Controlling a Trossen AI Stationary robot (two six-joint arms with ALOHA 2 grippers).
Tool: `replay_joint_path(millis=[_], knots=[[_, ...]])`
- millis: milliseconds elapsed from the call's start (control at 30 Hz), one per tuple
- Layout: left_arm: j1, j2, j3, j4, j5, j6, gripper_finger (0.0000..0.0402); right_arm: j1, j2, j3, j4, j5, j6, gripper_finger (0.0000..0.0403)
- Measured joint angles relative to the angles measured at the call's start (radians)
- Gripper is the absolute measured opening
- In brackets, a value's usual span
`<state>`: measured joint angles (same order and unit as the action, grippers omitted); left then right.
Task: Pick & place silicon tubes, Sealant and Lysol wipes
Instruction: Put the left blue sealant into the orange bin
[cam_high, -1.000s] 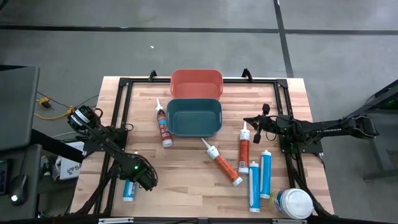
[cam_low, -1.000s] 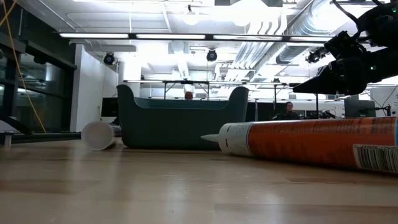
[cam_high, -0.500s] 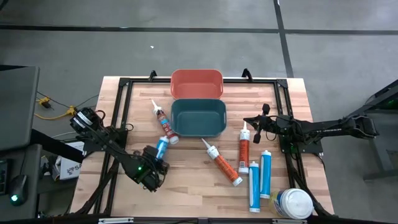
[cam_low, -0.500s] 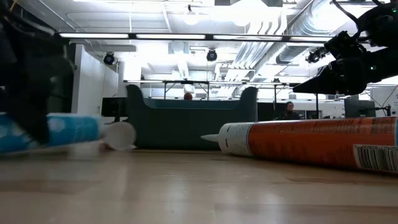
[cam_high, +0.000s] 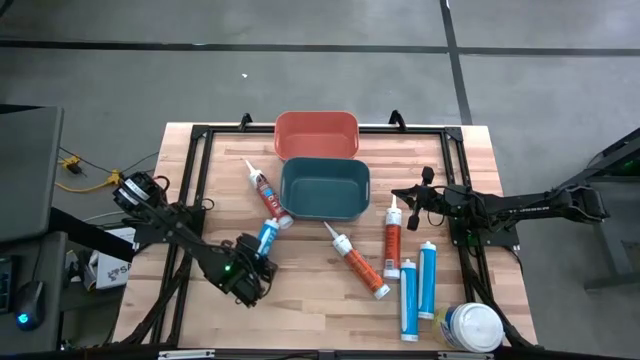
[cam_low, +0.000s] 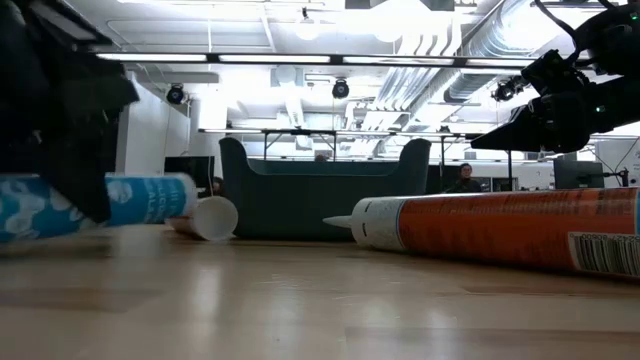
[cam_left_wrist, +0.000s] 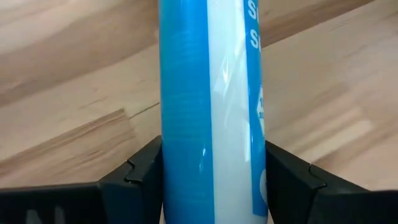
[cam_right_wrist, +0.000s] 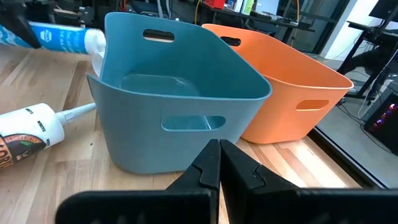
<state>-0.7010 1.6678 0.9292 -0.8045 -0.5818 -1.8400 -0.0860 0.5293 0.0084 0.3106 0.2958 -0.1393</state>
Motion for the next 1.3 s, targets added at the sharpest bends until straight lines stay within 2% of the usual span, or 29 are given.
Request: replay_joint_path(millis=[133,267,333,400,500,633,733,833,1067,1300], knots=[[-0.018,-0.001,0.103,-0.047,-0.106,0.017,0.0193,0.0,0.0,0.0,0.0,0.0,0.0,0.0],[-0.048,-0.001,0.266,-0.104,-0.346,0.149,0.0193,0.0,0.0,0.0,0.0,0.0,0.0,0.0],[-0.049,-0.001,0.355,-0.112,-0.472,0.297,0.0193,0.0,0.0,0.0,0.0,0.0,0.0,0.0],[-0.038,-0.002,0.446,-0.114,-0.549,0.48,0.0193,0.0,0.0,0.0,0.0,0.0,0.0,0.0],[0.016,-0.002,0.584,-0.118,-0.559,0.779,0.0193,0.0,0.0,0.0,0.0,0.0,0.0,0.0],[0.145,-0.002,0.756,-0.121,-0.453,1.182,0.0193,0.0,0.0,0.0,0.0,0.0,0.0,0.0],[0.27,-0.002,0.867,-0.124,-0.322,1.469,0.0193,0.0,0.0,0.0,0.0,0.0,0.0,0.0],[0.41,-0.002,0.961,-0.171,-0.185,1.683,0.0193,0.0,0.0,0.0,0.0,0.0,0.0,0.0],[0.749,-0.003,1.107,-0.26,0.083,1.928,0.0193,0.0,0.0,0.0,0.0,0.0,0.0,0.0],[0.971,-0.004,1.141,-0.28,0.312,2.167,0.0193,0.0,0.0,0.0,0.0,0.0,0.0,0.0]])
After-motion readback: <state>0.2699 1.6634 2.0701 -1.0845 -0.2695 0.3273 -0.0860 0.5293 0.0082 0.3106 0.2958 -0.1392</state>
